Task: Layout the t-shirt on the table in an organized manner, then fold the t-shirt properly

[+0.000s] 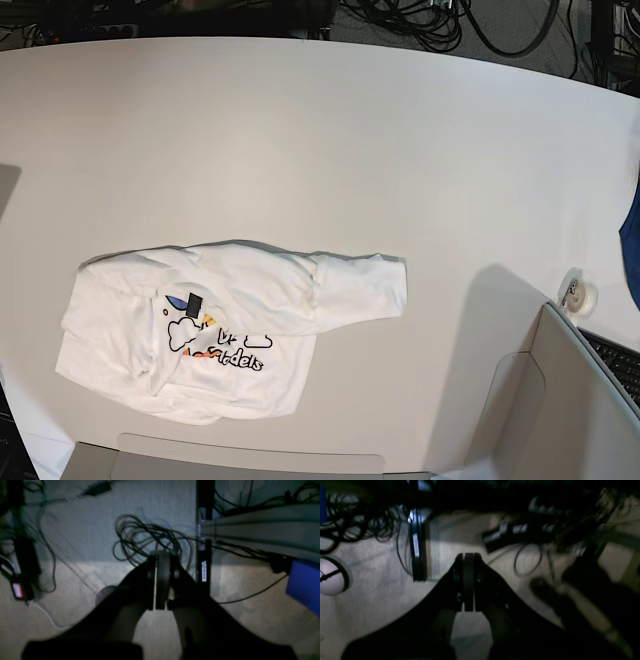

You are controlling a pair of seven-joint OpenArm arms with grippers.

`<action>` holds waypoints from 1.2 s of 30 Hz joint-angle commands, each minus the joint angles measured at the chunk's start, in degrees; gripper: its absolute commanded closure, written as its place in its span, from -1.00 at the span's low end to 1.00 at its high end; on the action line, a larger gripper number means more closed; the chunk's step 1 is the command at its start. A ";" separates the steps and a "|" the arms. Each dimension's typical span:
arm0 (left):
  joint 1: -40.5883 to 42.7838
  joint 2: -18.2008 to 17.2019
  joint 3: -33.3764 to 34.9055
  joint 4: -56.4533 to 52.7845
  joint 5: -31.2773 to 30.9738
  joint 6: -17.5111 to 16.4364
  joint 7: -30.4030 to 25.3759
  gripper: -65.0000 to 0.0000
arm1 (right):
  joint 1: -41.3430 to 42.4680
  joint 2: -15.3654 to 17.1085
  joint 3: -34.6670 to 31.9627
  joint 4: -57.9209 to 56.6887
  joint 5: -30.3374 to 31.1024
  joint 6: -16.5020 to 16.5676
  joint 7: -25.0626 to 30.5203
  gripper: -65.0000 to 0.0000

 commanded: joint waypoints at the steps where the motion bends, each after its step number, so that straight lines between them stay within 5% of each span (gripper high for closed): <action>1: 2.52 -0.97 -0.04 3.05 0.18 -0.06 -0.76 1.00 | -2.83 0.39 0.25 1.27 0.10 -0.01 0.46 0.99; 10: 13.95 -6.68 0.14 23.27 0.10 -0.06 -0.14 1.00 | -11.97 6.37 0.60 15.34 0.10 -0.01 0.46 1.00; 16: 21.25 -12.39 4.71 40.24 0.10 -0.06 7.77 1.00 | -16.90 8.57 1.22 23.95 -1.84 -0.01 0.46 1.00; 25: 24.15 -21.54 14.12 50.17 0.62 -0.06 8.12 1.00 | -19.53 3.47 12.03 36.26 -17.66 -0.01 0.10 1.00; 36: 10.52 -24.26 21.33 50.70 0.45 -0.06 8.12 1.00 | -6.70 1.27 14.67 38.90 -18.54 -0.01 -0.07 1.00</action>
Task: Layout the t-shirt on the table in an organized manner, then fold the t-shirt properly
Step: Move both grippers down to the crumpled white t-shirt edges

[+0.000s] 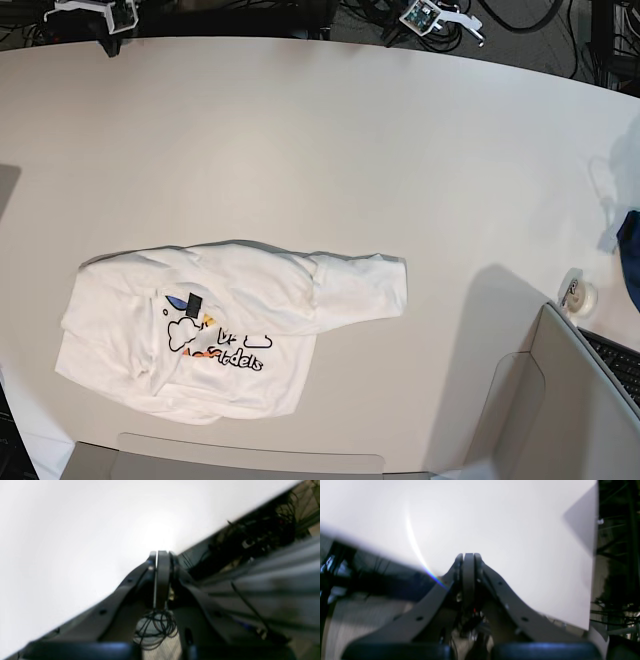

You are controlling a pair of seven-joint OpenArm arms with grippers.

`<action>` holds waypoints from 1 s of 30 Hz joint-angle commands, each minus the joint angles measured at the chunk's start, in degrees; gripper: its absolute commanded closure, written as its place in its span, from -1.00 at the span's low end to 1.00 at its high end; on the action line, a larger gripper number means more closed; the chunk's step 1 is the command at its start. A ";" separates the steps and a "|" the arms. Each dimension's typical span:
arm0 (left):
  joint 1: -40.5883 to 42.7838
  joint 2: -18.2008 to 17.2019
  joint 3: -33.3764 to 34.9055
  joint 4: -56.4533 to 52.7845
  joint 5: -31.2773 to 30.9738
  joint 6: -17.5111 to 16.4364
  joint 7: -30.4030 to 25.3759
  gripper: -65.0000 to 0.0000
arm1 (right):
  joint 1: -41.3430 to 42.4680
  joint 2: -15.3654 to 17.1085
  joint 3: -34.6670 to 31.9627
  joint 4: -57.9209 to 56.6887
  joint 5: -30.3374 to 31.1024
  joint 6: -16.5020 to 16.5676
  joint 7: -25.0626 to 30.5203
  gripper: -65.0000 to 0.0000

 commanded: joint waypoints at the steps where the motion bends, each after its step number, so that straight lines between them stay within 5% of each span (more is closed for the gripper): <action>1: -0.59 -0.31 0.23 1.35 0.19 -0.19 -1.01 0.99 | 0.74 -0.37 0.24 0.87 -0.20 -0.52 1.00 1.00; 7: -9.47 -0.04 0.50 1.52 0.10 -0.19 -1.01 0.65 | 12.79 -2.83 0.16 2.54 -0.11 -0.08 -11.75 0.94; 12: -18.79 0.05 2.70 1.52 0.10 -0.19 -0.58 0.50 | 20.35 -3.10 0.24 5.00 -0.11 -0.08 -13.42 0.64; 18: -36.37 1.98 10.78 1.52 0.01 -0.19 14.19 0.35 | 31.34 -2.57 0.24 5.88 -0.38 0.10 -14.47 0.45; 21: -45.95 6.20 13.42 1.26 -0.08 -0.27 23.34 0.27 | 39.42 -2.57 0.24 5.88 -0.20 0.28 -22.04 0.45; 27: -55.10 6.55 13.42 -2.08 -8.25 -0.71 25.97 0.23 | 52.61 -2.57 0.24 5.61 -0.20 6.69 -38.47 0.45; 30: -60.55 6.55 11.49 -5.25 -14.06 -5.29 28.35 0.20 | 57.44 -2.48 0.24 5.44 -0.64 8.63 -43.75 0.45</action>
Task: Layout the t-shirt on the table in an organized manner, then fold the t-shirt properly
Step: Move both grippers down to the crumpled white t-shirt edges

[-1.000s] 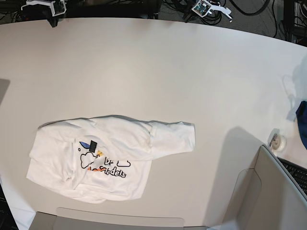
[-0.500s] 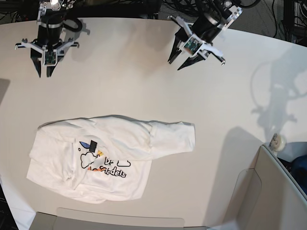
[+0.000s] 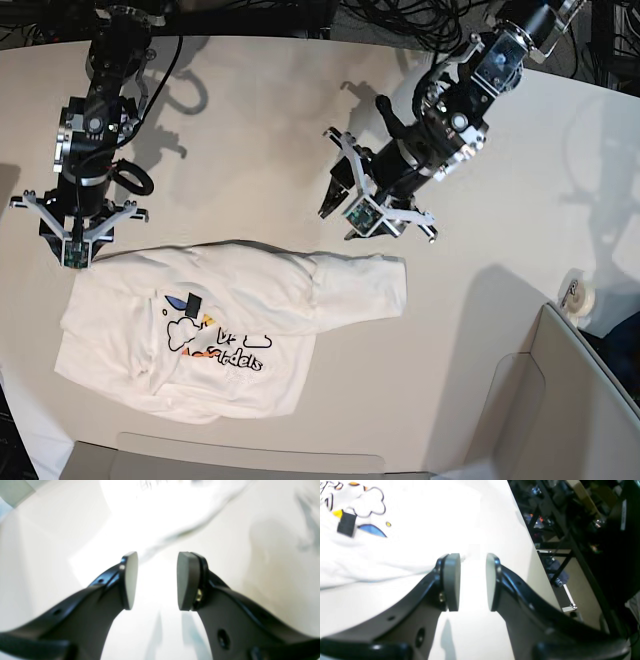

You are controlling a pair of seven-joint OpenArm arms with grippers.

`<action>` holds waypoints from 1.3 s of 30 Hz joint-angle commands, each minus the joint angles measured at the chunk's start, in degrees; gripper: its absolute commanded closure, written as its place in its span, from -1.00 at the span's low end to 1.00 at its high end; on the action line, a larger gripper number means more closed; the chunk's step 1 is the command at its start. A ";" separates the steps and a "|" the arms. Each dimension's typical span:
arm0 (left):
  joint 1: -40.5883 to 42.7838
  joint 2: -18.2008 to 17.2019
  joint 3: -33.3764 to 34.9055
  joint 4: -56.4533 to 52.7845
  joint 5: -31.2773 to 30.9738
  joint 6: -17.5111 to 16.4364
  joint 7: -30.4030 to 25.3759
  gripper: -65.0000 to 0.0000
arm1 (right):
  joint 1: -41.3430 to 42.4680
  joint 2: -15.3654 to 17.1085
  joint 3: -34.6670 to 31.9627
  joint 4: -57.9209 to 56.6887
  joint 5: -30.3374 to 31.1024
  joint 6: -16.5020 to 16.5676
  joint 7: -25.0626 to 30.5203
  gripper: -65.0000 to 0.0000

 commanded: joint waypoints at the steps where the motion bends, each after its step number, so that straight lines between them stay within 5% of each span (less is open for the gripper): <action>1: -3.31 0.23 -2.40 0.17 -2.03 -1.45 -1.61 0.19 | 2.26 0.89 0.16 0.78 -0.84 -0.05 -0.37 0.45; 6: -13.86 1.03 -12.16 -6.07 -16.88 -13.23 6.92 0.19 | 6.75 -0.61 0.16 -0.27 -0.84 0.74 -5.47 0.45; 11: -25.03 1.20 -16.20 -16.45 -24.01 -23.08 14.39 0.19 | 3.85 -2.36 0.42 -1.42 -3.83 0.74 -5.82 0.45; 17: -33.38 4.10 -15.76 -36.84 -24.01 -31.26 10.87 0.19 | 1.12 -2.45 0.60 -3.61 -4.18 0.74 -5.82 0.46; 26: -42.34 10.26 -5.13 -58.64 -24.01 -29.50 -2.32 0.19 | 7.98 1.68 0.51 -15.22 -4.18 1.01 -5.74 0.46; 33: -48.41 16.94 -5.39 -69.37 -24.27 -29.50 -3.28 0.19 | 12.29 2.91 0.51 -19.61 -4.18 9.01 -5.65 0.45; 39: -51.66 21.07 -10.05 -80.18 -24.18 -29.41 -9.70 0.19 | 11.85 2.65 0.51 -19.53 -4.18 9.45 -5.65 0.45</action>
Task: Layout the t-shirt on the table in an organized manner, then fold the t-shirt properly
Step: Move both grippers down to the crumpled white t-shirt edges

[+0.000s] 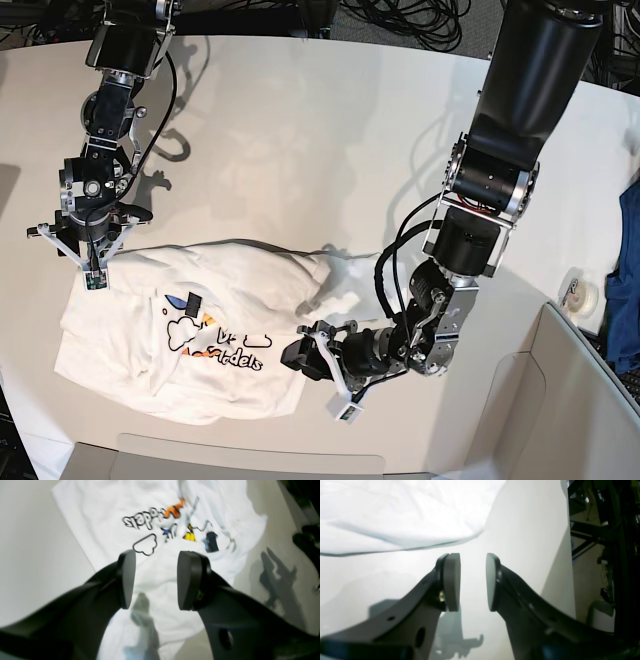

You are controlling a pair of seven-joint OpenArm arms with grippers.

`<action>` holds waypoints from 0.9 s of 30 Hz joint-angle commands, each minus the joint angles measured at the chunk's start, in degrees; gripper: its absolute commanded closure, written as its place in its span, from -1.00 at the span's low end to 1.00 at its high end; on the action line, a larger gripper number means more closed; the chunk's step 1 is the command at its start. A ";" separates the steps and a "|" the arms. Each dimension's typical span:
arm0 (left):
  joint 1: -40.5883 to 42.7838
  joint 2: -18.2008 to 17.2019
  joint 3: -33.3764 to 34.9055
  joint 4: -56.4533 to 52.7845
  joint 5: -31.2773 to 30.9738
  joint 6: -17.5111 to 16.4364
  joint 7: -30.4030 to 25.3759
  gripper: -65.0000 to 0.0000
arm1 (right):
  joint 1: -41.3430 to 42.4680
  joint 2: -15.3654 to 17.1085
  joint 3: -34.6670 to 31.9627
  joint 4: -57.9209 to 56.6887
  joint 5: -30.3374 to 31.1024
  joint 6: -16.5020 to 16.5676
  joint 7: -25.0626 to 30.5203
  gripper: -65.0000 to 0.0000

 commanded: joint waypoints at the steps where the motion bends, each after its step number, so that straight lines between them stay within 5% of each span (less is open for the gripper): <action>1: -2.55 0.29 -1.07 -1.01 -0.62 -0.19 -3.04 0.19 | 0.90 0.48 0.07 1.04 -0.33 0.07 1.08 0.45; 3: -2.99 0.90 -2.04 -3.47 -0.62 1.31 -6.83 0.19 | 0.72 0.48 0.07 0.95 -0.51 0.07 1.08 0.45; 8: -2.73 0.99 -3.44 -4.35 -0.62 16.78 -14.74 0.19 | -0.69 0.57 0.07 0.95 -0.59 0.07 1.00 0.45; 10: -1.50 0.90 -3.44 -4.35 -0.62 19.68 -15.97 0.19 | -0.69 0.48 0.07 0.95 -0.59 0.07 1.00 0.45; 15: -0.62 0.81 -1.07 -4.35 0.17 18.80 -15.88 0.19 | -0.69 0.57 0.07 0.95 -0.59 0.16 1.00 0.45; 23: 2.46 0.90 19.59 -4.35 9.32 4.39 -18.25 0.19 | -2.18 0.22 -0.02 1.04 -0.59 0.25 1.00 0.45; 27: 2.72 0.90 24.95 -4.43 11.07 3.42 -21.42 0.19 | -3.59 0.22 -0.02 1.22 -0.42 0.25 1.08 0.46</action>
